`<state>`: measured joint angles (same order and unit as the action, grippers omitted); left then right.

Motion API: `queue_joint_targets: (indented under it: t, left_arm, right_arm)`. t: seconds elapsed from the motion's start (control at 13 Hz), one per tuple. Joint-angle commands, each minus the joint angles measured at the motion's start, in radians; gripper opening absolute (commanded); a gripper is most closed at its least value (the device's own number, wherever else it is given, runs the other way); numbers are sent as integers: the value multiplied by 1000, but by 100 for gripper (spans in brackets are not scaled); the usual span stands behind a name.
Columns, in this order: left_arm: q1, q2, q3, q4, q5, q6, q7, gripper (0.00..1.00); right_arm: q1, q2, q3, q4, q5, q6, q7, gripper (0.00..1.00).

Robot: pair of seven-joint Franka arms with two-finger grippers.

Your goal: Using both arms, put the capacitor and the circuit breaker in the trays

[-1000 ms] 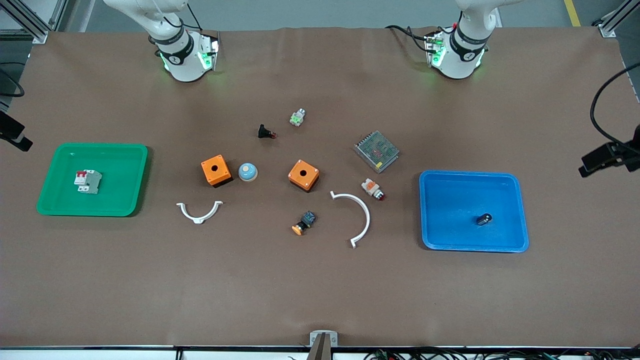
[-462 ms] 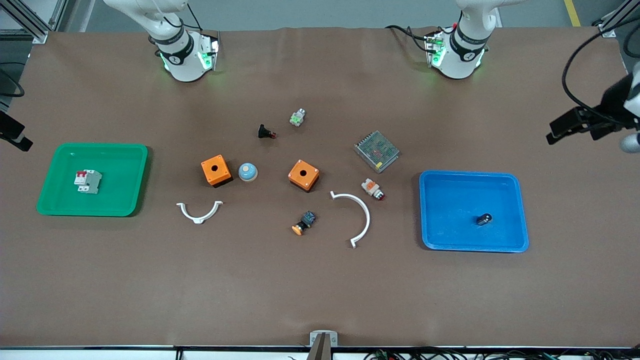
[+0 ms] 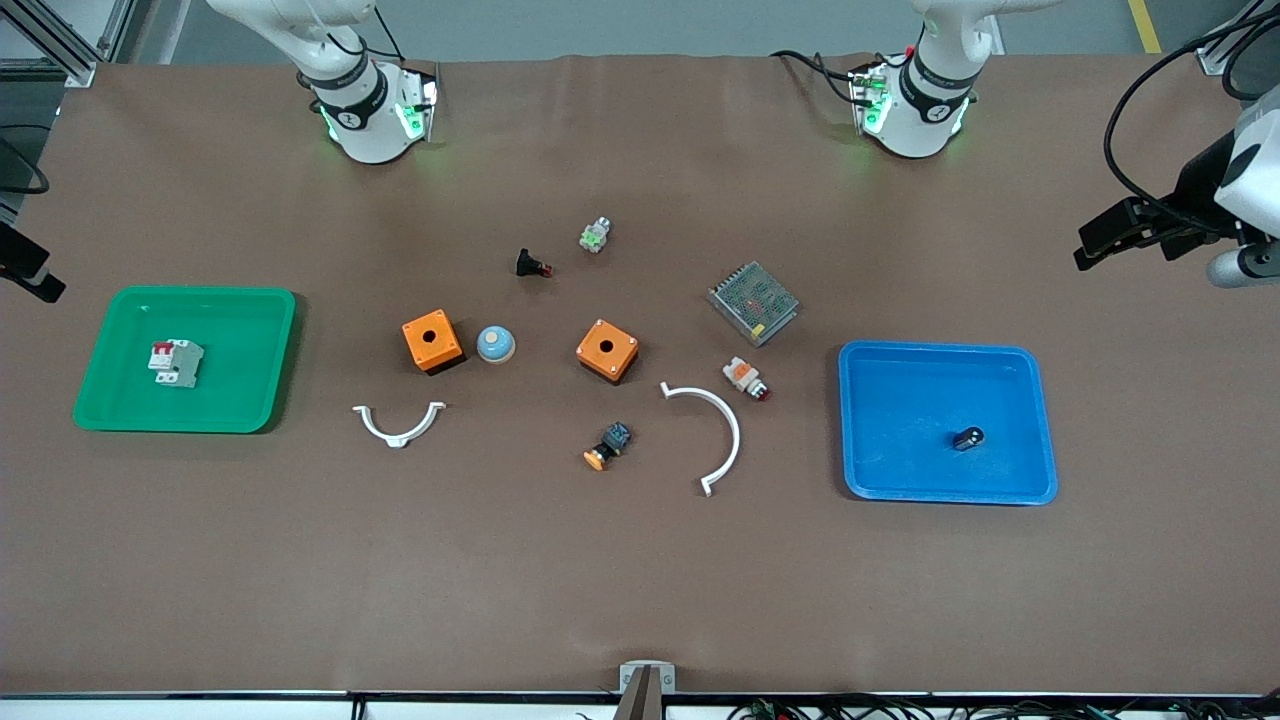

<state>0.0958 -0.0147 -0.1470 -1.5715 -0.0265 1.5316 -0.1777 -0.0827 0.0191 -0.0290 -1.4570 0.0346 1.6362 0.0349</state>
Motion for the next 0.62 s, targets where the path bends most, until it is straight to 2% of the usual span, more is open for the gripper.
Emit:
queue_joint_targets:
  t: [0.0,0.54]
  left_arm:
    - [-4,2,3,27,-3,-19,10,100]
    - [-4,10,-3,27,16,-22,12,100]
  right_arm:
    - [-3,2,5,14,-7,-10,-1,100]
    - [-3,2,5,15,-7,-10,-1,100]
